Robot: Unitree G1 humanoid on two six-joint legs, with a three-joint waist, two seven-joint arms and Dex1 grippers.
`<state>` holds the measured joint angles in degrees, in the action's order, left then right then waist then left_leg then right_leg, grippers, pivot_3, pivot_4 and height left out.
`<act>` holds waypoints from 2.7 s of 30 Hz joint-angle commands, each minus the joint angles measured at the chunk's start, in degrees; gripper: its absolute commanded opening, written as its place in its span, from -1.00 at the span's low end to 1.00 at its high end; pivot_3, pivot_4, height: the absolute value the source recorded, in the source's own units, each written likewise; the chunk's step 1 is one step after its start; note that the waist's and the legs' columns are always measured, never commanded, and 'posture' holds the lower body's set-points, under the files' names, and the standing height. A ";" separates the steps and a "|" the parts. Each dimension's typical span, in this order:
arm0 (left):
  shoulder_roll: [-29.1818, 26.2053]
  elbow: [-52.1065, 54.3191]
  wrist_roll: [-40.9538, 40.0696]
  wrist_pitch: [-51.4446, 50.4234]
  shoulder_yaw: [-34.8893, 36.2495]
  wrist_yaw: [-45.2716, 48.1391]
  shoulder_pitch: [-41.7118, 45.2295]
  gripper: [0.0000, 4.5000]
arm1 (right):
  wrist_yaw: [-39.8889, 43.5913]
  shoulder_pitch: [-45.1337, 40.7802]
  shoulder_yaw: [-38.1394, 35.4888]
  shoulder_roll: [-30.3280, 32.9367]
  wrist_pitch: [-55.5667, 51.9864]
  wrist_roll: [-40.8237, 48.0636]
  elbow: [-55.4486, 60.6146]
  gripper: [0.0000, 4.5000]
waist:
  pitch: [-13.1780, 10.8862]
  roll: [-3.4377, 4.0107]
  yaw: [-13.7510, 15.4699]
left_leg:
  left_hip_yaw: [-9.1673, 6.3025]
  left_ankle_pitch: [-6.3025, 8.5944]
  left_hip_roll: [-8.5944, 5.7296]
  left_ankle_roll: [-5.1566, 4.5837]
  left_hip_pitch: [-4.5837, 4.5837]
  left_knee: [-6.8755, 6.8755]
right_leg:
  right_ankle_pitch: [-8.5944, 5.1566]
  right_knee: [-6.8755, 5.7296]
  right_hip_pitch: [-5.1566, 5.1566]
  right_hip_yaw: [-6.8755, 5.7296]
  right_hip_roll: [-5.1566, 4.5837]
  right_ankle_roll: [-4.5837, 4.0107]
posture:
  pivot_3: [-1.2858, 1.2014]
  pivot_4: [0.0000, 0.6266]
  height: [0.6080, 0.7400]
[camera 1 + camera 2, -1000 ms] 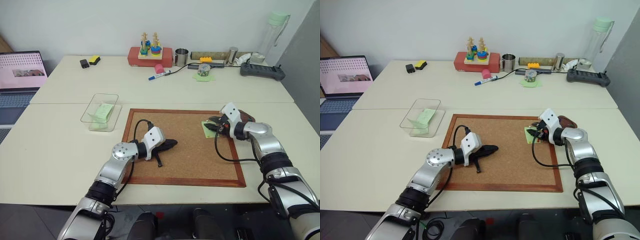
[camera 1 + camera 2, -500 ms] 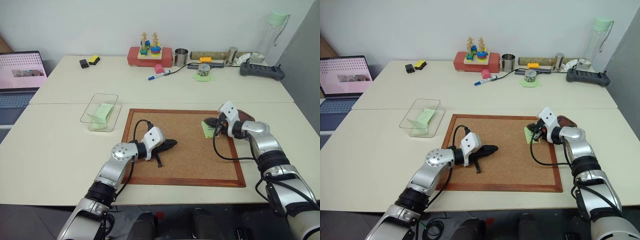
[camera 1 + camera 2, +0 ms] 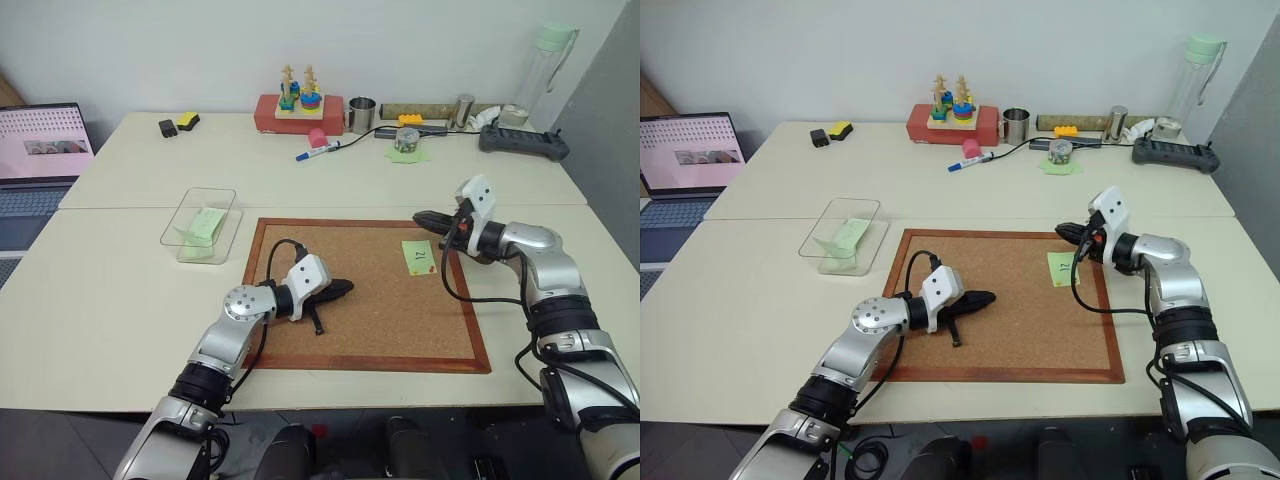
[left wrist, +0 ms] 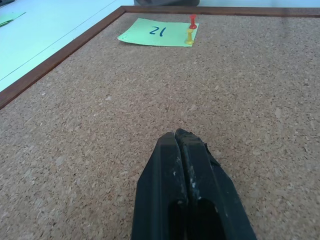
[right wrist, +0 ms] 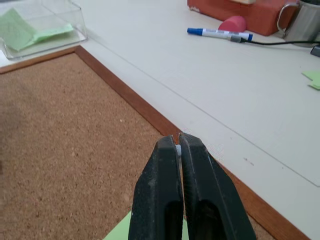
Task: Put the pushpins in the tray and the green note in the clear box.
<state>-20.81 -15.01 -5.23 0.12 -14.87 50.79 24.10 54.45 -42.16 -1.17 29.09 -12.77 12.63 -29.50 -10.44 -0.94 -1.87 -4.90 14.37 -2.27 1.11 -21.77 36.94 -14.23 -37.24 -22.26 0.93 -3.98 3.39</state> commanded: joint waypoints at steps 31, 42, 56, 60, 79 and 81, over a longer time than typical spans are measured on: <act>0.04 -2.45 2.31 0.18 -1.52 0.88 -0.38 -1.00 | -7.53 8.87 -4.54 13.16 -5.52 -1.98 10.51 0.21 | 0.10 0.18 0.08 | 0.15 -0.01 -0.02 -0.03 -0.02 0.02 | -0.01 0.06 0.05 0.02 -0.02 0.02 | 0.03 -0.52 1.00; 0.19 -2.73 2.40 0.41 -1.28 0.74 -0.26 -1.00 | 2.42 19.05 1.23 13.19 -7.93 1.46 28.78 0.21 | 0.10 0.17 0.16 | 0.00 -0.01 0.01 -0.03 -0.02 0.03 | -0.02 0.12 0.10 -0.01 -0.02 0.05 | 0.03 -0.52 1.00; -0.51 -2.25 2.45 0.27 -1.02 0.92 -0.52 -1.00 | 1.16 15.99 3.63 9.01 -4.27 -0.52 19.09 0.21 | 0.10 0.17 0.15 | -0.02 -0.02 0.01 -0.03 -0.02 0.02 | -0.01 0.12 0.08 -0.01 -0.02 0.04 | 0.03 -0.52 1.00; -0.58 -2.07 2.40 0.16 -1.03 0.97 -0.61 -1.00 | 1.68 14.89 4.15 8.35 -2.76 -1.05 16.05 0.21 | 0.10 0.17 0.11 | 0.01 -0.02 0.00 -0.03 -0.01 0.02 | -0.01 0.12 0.08 -0.01 -0.01 0.04 | 0.03 -0.52 1.00; -1.52 -0.29 1.62 -1.35 -0.63 1.93 -1.60 -1.00 | 4.30 13.04 4.48 7.52 -0.10 -2.14 10.68 -0.99 | 0.10 0.17 0.01 | 0.02 -0.02 0.00 -0.03 0.00 0.01 | -0.01 0.11 0.06 0.00 0.00 0.03 | 0.03 -0.52 1.00; -1.61 -0.40 1.71 -1.35 -0.58 1.81 -1.59 -1.00 | 4.76 13.23 3.91 7.62 -0.85 -1.18 12.08 -0.99 | 0.10 0.18 0.01 | 0.02 -0.02 0.00 -0.03 0.00 0.01 | -0.01 0.11 0.06 0.00 0.00 0.03 | 0.03 -0.52 1.00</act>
<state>-21.29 -14.58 -4.23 0.06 -15.22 51.93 24.12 58.20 -28.40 4.00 35.88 -13.29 10.24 -20.21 -10.34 -0.77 -1.86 -4.88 14.35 -2.26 1.08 -21.77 36.94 -14.24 -37.13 -22.20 0.93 -3.98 3.43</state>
